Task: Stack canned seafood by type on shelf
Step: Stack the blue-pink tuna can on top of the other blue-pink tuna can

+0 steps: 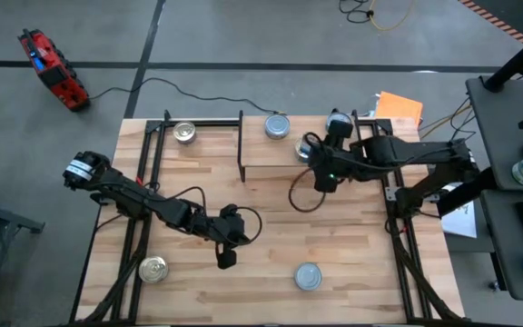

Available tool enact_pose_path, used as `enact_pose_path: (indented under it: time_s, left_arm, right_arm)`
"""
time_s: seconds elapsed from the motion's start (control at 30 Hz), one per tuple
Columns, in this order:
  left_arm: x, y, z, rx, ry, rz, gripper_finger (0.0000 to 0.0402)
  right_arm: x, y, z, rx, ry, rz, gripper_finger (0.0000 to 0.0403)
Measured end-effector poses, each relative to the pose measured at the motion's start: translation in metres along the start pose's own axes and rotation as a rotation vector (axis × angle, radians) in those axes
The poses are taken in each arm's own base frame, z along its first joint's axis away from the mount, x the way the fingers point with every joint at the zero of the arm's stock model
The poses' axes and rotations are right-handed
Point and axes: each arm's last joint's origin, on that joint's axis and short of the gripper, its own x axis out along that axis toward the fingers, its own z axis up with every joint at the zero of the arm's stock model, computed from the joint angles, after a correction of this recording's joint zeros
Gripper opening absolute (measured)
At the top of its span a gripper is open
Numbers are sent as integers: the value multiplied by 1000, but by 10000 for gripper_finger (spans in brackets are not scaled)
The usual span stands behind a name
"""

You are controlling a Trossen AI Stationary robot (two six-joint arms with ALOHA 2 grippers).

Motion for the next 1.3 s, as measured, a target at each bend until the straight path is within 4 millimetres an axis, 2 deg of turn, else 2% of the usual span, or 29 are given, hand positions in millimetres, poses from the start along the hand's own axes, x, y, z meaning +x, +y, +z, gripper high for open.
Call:
enact_pose_path:
  time_s: [0.33, 0.67, 0.93, 1.3]
  left_arm:
    - [0, 0, 0, 0, -2, -1, 0]
    - [0, 0, 0, 15, -2, 0, 0]
    - [0, 0, 0, 22, -1, 0, 0]
    - [0, 0, 0, 26, -1, 0, 0]
  right_arm:
    - [27, -12, 6, -118, 27, -43, 181]
    - [46, -20, 6, -98, 40, -64, 181]
    - [61, -14, -2, -104, 81, -39, 181]
    - [67, -11, -6, -114, 100, -46, 181]
